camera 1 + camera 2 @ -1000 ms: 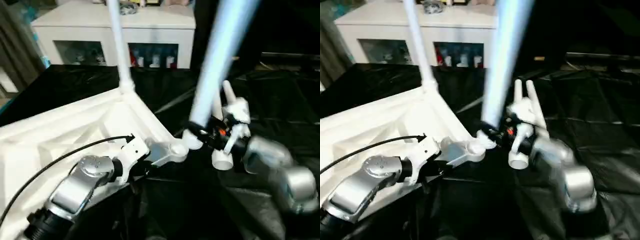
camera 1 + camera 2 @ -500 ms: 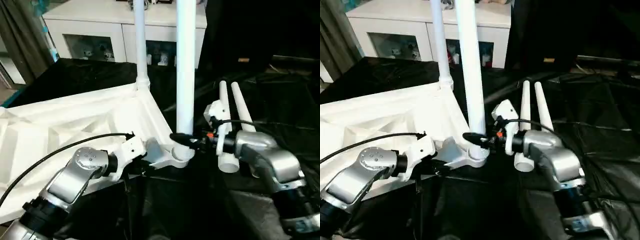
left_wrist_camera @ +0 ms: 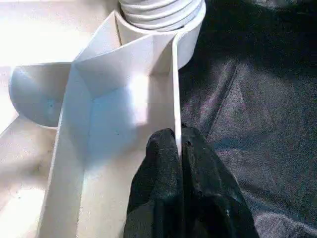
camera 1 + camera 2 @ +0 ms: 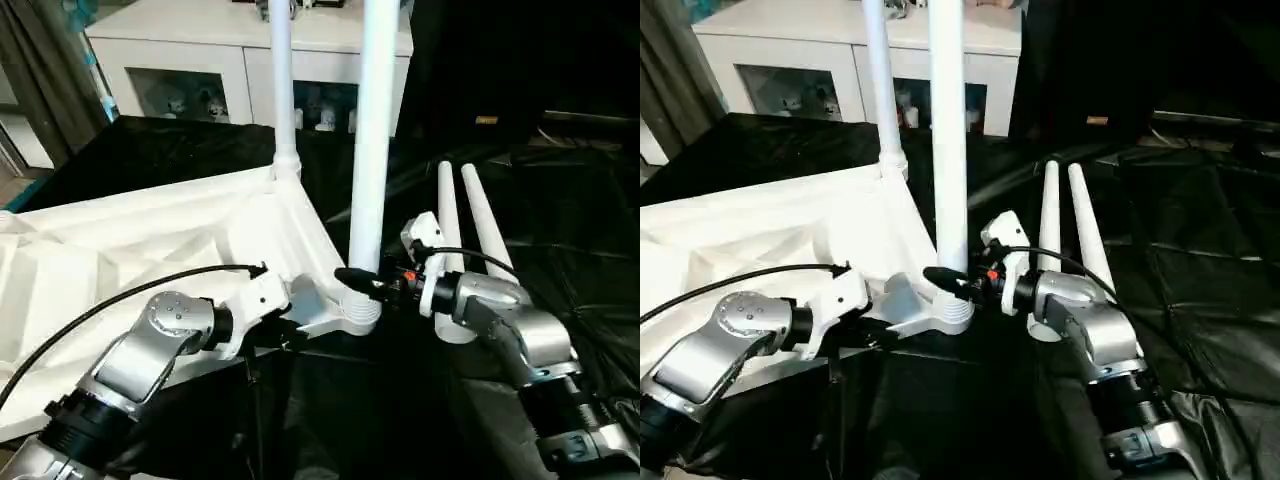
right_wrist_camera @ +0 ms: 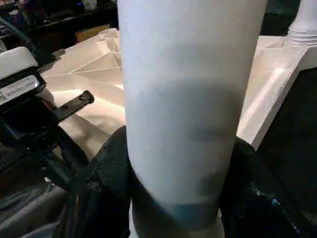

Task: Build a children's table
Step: Insert table leg to table base

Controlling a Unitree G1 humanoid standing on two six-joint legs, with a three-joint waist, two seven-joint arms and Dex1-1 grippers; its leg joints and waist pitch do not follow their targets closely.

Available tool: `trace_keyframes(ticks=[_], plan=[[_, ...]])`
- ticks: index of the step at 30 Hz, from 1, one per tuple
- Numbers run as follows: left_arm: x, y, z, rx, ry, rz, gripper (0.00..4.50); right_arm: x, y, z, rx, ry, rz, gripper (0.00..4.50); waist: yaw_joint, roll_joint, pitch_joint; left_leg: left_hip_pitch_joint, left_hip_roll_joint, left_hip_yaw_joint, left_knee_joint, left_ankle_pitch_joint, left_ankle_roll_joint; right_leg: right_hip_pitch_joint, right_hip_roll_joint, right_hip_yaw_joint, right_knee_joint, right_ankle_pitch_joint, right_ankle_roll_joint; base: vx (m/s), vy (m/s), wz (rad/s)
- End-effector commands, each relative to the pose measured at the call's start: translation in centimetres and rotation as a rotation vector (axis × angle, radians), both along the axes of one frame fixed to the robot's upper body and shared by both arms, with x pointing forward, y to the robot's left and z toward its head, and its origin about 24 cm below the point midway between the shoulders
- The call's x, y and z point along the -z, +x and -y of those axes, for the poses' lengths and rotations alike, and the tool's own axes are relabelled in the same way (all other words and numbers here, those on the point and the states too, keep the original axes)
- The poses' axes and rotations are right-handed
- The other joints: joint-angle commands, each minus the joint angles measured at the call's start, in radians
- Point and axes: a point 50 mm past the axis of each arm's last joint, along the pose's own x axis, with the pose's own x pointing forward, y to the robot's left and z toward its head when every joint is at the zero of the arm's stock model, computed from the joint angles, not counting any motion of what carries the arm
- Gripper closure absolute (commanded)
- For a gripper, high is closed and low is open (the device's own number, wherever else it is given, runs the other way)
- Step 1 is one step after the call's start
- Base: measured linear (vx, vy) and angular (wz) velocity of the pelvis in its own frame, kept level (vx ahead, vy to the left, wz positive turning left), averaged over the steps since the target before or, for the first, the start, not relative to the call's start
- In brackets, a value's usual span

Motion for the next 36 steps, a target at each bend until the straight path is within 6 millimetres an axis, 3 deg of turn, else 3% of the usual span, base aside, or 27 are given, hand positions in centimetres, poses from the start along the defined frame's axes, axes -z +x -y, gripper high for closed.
trace_keyframes(ticks=[1, 6, 7, 10, 14, 15, 18, 19, 20, 21, 22, 25, 26, 28, 32, 36], plan=[[-0.4, 0.0, 0.5, 0.055, -0.012, 0.019, 4.5, 0.4, 0.5, -0.2, 0.011, 0.006, -0.004, 2.61, -0.001, 0.003, -0.057, 0.018, 0.081, -0.03, -0.093, -0.157, 0.011, 0.031, -0.07, 0.034, -0.057, -0.032, -0.305, 0.0, 0.0, 0.0], [-0.5, 0.3, 0.3, 0.032, -0.006, 0.03, 4.5, 1.3, 0.2, 0.0, 0.009, 0.049, -0.041, 2.61, -0.002, 0.003, -0.052, 0.02, 0.084, -0.031, -0.098, -0.21, -0.006, 0.028, -0.073, 0.037, -0.064, -0.111, -0.294, 0.0, 0.0, 0.0], [-0.5, 0.3, 0.3, 0.026, -0.004, 0.034, 4.5, 1.6, 0.1, 0.2, 0.017, 0.059, -0.053, 2.61, -0.002, -0.003, -0.053, 0.02, 0.084, -0.031, -0.099, -0.211, -0.008, 0.029, -0.072, 0.037, -0.065, -0.113, -0.291, 0.0, 0.0, 0.0], [-0.5, 0.4, 0.1, 0.013, -0.006, 0.037, 4.5, 2.9, -0.5, 0.9, 0.067, 0.106, -0.092, 2.61, 0.002, 0.006, -0.054, 0.019, 0.084, -0.032, -0.098, -0.196, -0.003, 0.028, -0.074, 0.037, -0.062, -0.09, -0.291, 0.0, 0.0, 0.0], [-0.5, 0.4, 0.1, 0.011, -0.004, 0.04, 4.5, 4.3, -1.0, 1.5, 0.135, 0.153, -0.111, 2.61, 0.002, 0.005, -0.054, 0.019, 0.085, -0.032, -0.1, -0.21, -0.001, 0.026, -0.074, 0.037, -0.063, -0.091, -0.297, 0.0, 0.0, 0.0], [-0.5, 0.4, 0.0, 0.009, -0.002, 0.042, 4.5, 4.7, -1.1, 1.7, 0.168, 0.176, -0.113, 2.61, 0.004, 0.018, -0.055, 0.019, 0.085, -0.034, -0.1, -0.216, -0.007, 0.025, -0.075, 0.036, -0.061, -0.091, -0.298, 0.0, 0.0, 0.0], [-0.6, 0.6, -0.1, 0.003, 0.003, 0.047, 4.5, 5.2, -1.4, 2.1, 0.214, 0.2, -0.109, 2.61, 0.001, 0.015, -0.052, 0.019, 0.085, -0.035, -0.105, -0.253, -0.016, 0.025, -0.072, 0.036, -0.065, -0.107, -0.296, 0.0, 0.0, 0.0], [-0.7, 0.8, -0.1, 0.0, 0.004, 0.051, 4.5, 5.4, -1.5, 2.3, 0.232, 0.21, -0.107, 2.61, 0.003, 0.027, -0.052, 0.021, 0.084, -0.037, -0.105, -0.27, -0.023, 0.023, -0.073, 0.036, -0.065, -0.123, -0.294, 0.0, 0.0, 0.0], [-0.7, 1.0, -0.2, -0.005, 0.009, 0.057, 4.5, 5.7, -1.8, 2.7, 0.263, 0.216, -0.093, 2.61, 0.0, 0.02, -0.051, 0.021, 0.085, -0.036, -0.108, -0.291, -0.029, 0.023, -0.072, 0.036, -0.069, -0.139, -0.289, 0.0, 0.0, 0.0], [-0.7, 1.0, -0.2, -0.005, 0.01, 0.058, 4.5, 5.7, -1.8, 2.8, 0.265, 0.216, -0.09, 2.61, 0.002, 0.026, -0.051, 0.022, 0.085, -0.037, -0.108, -0.299, -0.033, 0.022, -0.073, 0.037, -0.069, -0.147, -0.286, 0.0, 0.0, 0.0], [-0.8, 1.1, -0.3, -0.007, 0.012, 0.06, 4.5, 5.7, -2.0, 2.9, 0.269, 0.214, -0.081, 2.61, 0.001, 0.02, -0.049, 0.022, 0.085, -0.038, -0.11, -0.322, -0.037, 0.022, -0.073, 0.038, -0.073, -0.175, -0.28, 0.0, 0.0, 0.0], [-0.8, 1.2, -0.3, -0.008, 0.012, 0.062, 4.5, 5.7, -2.2, 3.1, 0.27, 0.204, -0.061, 2.61, 0.001, 0.022, -0.047, 0.021, 0.086, -0.039, -0.112, -0.331, -0.037, 0.02, -0.074, 0.039, -0.077, -0.209, -0.268, 0.0, 0.0, 0.0], [-0.8, 1.3, -0.2, -0.009, 0.013, 0.064, 4.5, 5.6, -2.4, 3.2, 0.258, 0.164, -0.035, 2.61, 0.002, 0.036, -0.048, 0.023, 0.086, -0.041, -0.112, -0.343, -0.044, 0.017, -0.074, 0.039, -0.076, -0.22, -0.266, 0.0, 0.0, 0.0], [-0.9, 1.4, -0.1, -0.009, 0.01, 0.068, 4.5, 5.0, -2.8, 3.4, 0.223, 0.082, 0.037, 2.61, 0.003, 0.024, -0.048, 0.022, 0.086, -0.039, -0.114, -0.339, -0.046, 0.019, -0.071, 0.038, -0.079, -0.21, -0.252, 0.0, 0.0, 0.0], [-0.9, 1.3, 0.1, -0.003, 0.005, 0.067, 4.5, 4.4, -2.7, 3.2, 0.206, 0.039, 0.076, 2.62, 0.005, 0.026, -0.048, 0.017, 0.085, -0.037, -0.111, -0.275, -0.015, 0.021, -0.072, 0.04, -0.076, -0.159, -0.263, 0.0, 0.0, 0.0], [-0.8, 1.3, 0.3, 0.008, 0.004, 0.068, 4.5, 3.8, -1.7, 2.2, 0.138, -0.053, 0.105, 2.62, 0.003, 0.021, -0.045, 0.016, 0.085, -0.038, -0.112, -0.299, -0.017, 0.019, -0.073, 0.04, -0.08, -0.228, -0.258, 0.0, 0.0, 0.0]])
